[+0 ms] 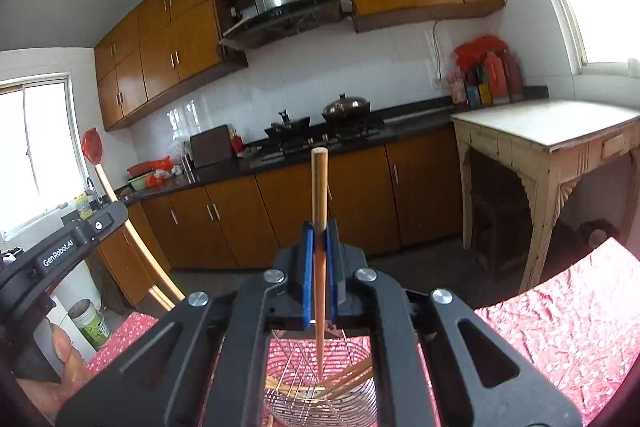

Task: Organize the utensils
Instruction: 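Insert both chopsticks into the wire holder and open both grippers, then close the right gripper on a chopstick while the left gripper grasps the last one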

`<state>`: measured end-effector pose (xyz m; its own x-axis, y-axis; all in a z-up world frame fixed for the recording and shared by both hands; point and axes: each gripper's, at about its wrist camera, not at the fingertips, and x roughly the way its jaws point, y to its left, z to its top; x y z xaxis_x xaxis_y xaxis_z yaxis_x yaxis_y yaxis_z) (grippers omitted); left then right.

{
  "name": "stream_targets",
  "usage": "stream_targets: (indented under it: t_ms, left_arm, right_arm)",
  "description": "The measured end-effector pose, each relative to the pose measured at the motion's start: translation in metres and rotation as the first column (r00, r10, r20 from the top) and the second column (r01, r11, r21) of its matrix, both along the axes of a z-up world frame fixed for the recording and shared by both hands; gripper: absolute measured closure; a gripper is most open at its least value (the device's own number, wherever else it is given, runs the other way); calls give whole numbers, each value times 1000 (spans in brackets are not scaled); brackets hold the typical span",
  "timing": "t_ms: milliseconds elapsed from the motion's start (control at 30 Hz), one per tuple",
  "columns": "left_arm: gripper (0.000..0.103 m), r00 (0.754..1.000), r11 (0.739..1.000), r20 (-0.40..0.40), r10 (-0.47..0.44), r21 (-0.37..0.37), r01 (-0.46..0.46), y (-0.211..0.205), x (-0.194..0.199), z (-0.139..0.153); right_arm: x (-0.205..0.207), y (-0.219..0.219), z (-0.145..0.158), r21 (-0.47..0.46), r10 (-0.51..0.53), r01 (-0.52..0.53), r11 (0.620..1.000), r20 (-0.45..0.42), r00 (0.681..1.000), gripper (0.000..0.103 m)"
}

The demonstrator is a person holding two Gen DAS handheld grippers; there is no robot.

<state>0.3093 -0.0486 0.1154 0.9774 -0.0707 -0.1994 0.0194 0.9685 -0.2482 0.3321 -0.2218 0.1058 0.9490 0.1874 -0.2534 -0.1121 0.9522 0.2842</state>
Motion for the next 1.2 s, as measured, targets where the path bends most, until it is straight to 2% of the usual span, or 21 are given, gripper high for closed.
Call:
stream_targets:
  t_ms: [400,467,500,533,567,633,667,733,767,967,1100,1200]
  left_arm:
    - [96,996,1000,-91,-25,15,27,0,10,-17]
    - [96,991,999,-128,-28,21,31,-1,13,-18]
    - [95,989,999,-148,-21,24,24,-1,13,-18]
    - [95,987,999,-162,-16,26,20,0,14,-18]
    - [95,984,999,-180,-12,29,17,2,13,-17]
    - [94,982,999,-189,-7,32,13,4,10,-16]
    - [93,981,999,-192,1,37,6,7,7,-15]
    - [79,981,999,-193,13,42,-5,9,1,-11]
    - [76,981,999,-191,19,43,-11,11,-3,-10]
    - [68,983,998,-176,41,43,-34,24,-39,0]
    - [62,985,998,-168,47,56,-38,36,-74,-6]
    - [58,981,997,-186,56,65,-44,44,-96,-22]
  right_arm:
    - [18,-2,-38,39,23,-19,999,-119,993,95]
    - [21,-2,-42,21,3,0,1000,-154,988,92]
    - [21,-2,-43,8,-17,19,1000,-162,987,87]
    - [21,-2,-43,0,-32,33,999,-167,985,72]
    - [18,-4,-43,-8,-55,54,998,-164,985,61]
    - [12,-8,-42,-22,-82,79,997,-156,984,59]
    - [8,-10,-41,-27,-92,89,996,-152,984,58]
    - [0,-14,-38,-37,-112,108,993,-141,984,55]
    - [-5,-16,-36,-44,-126,121,992,-134,983,53]
    - [-43,-32,-32,-52,-177,171,984,-125,976,51]
    - [-75,-40,-52,-55,-195,189,980,-167,966,51]
    - [-94,-41,-81,-64,-190,180,982,-220,957,51]
